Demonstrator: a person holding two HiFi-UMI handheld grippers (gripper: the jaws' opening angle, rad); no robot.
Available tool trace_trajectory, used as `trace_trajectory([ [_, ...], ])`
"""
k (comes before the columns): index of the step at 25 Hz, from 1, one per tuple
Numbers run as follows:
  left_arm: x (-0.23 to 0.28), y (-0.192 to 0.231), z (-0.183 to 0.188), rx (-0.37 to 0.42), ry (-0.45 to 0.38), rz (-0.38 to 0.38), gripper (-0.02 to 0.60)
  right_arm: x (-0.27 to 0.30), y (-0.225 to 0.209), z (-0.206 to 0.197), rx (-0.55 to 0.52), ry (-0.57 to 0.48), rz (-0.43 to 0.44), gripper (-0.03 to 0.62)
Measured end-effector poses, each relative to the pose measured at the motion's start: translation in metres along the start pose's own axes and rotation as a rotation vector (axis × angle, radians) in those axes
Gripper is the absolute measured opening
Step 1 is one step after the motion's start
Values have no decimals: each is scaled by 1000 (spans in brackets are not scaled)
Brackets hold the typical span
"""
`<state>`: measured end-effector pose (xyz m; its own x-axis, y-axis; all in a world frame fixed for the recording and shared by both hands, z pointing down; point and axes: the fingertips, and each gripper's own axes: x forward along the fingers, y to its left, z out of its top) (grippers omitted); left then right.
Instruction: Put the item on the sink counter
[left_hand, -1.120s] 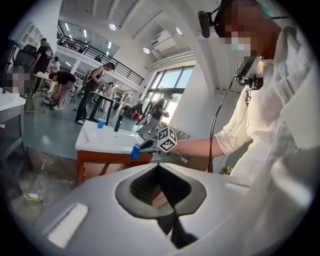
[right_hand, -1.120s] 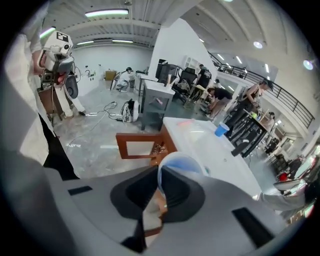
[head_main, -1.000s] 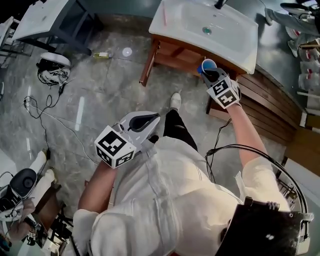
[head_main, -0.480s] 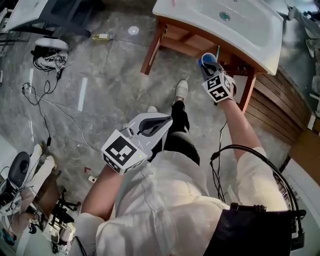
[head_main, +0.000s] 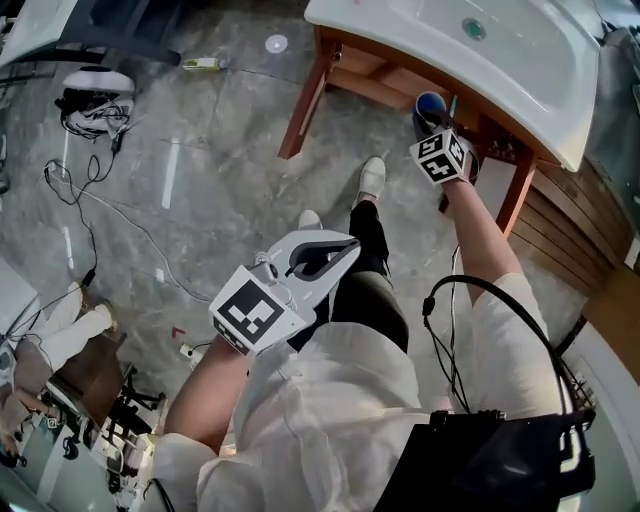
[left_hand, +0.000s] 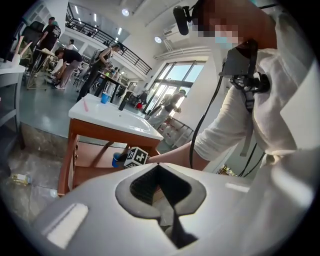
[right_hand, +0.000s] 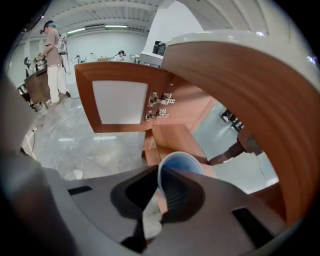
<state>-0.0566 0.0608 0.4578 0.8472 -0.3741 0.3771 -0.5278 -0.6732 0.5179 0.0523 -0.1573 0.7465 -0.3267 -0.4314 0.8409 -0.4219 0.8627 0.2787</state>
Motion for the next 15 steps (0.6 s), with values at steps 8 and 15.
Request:
trace_trajectory([
  [8,19,26,-3,-121,-8,12,5,55,-28,-14,2,25,-30,21],
  [15,30,42,-8,-148,7,26,5,88,-49,-28,18,52,-56,21],
])
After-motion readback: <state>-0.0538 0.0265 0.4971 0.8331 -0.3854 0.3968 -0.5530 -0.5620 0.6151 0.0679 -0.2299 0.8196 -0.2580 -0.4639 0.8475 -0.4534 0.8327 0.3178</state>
